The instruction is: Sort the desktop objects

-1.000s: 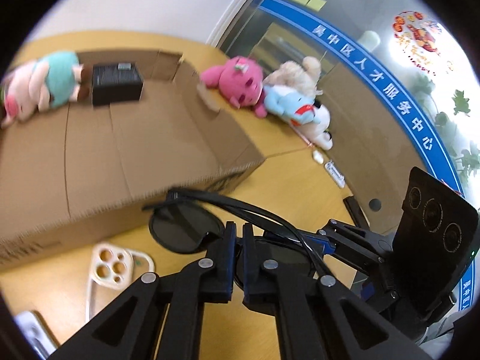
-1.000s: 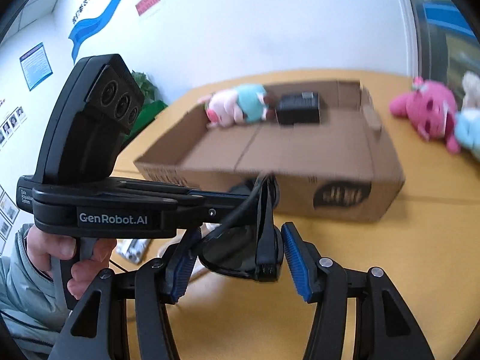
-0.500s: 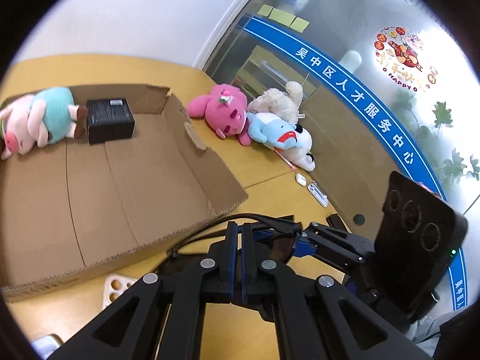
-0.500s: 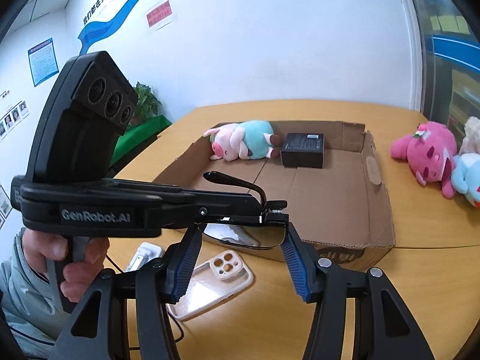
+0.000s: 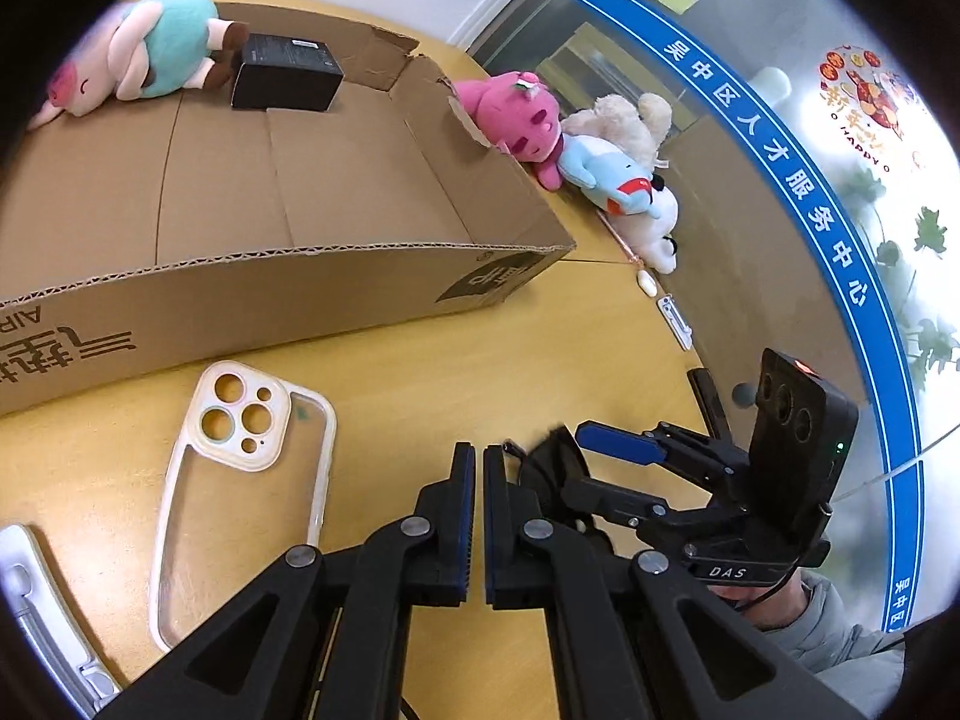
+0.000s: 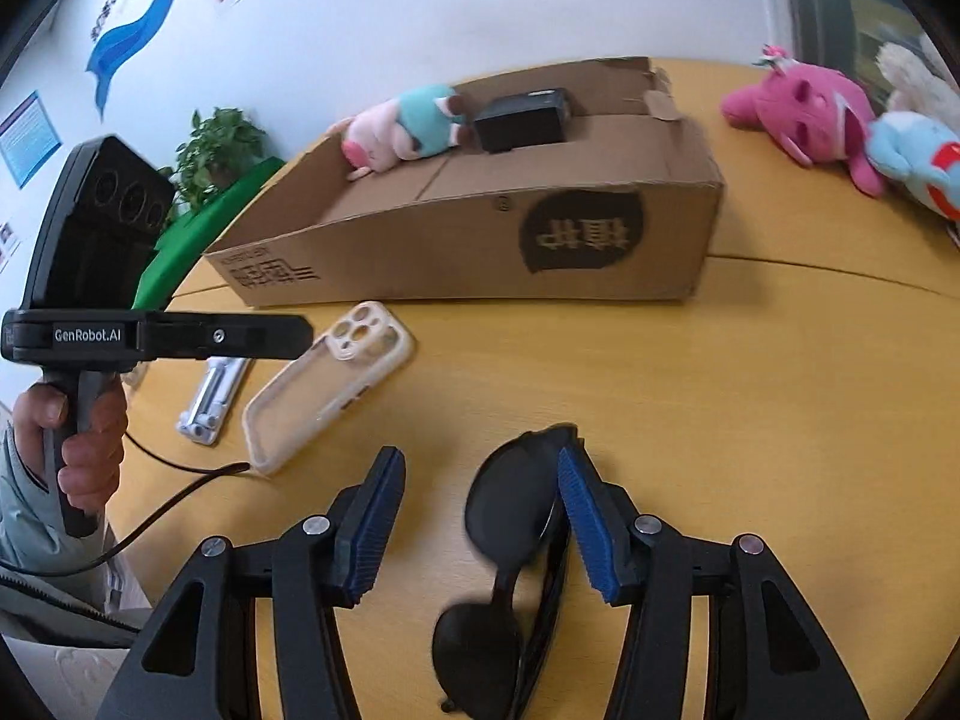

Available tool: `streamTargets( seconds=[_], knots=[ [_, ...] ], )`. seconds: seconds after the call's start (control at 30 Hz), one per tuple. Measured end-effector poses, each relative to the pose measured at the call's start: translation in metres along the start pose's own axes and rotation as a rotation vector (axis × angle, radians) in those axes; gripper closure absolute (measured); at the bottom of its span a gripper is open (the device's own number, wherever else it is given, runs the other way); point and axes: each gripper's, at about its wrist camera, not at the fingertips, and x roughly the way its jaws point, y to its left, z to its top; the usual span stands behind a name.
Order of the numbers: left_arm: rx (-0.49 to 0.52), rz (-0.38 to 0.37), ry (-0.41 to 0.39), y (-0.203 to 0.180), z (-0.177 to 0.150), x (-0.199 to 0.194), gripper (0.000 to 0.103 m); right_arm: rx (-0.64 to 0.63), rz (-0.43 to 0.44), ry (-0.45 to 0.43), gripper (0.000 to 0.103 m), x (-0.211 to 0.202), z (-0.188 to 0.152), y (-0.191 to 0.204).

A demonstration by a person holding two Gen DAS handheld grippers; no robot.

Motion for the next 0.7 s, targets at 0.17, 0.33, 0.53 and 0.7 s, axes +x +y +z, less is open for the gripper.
streamTargets(
  seconds=[0.17, 0.33, 0.53, 0.7],
  knots=[
    [0.010, 0.019, 0.004, 0.001, -0.002, 0.000, 0.103, 0.017, -0.006, 0.023, 0.051, 0.009, 0.009, -0.001],
    [0.035, 0.015, 0.040, -0.008, -0.007, 0.008, 0.103, 0.024, -0.100, 0.028, 0.043, -0.018, 0.004, -0.003],
    [0.058, -0.033, 0.104, -0.024, -0.011, 0.034, 0.103, 0.029, -0.167, 0.173, 0.055, -0.010, -0.040, -0.003],
    [0.055, -0.058, 0.163, -0.028, -0.015, 0.052, 0.103, 0.038, -0.193, 0.162, 0.065, 0.008, -0.054, 0.001]
  ],
)
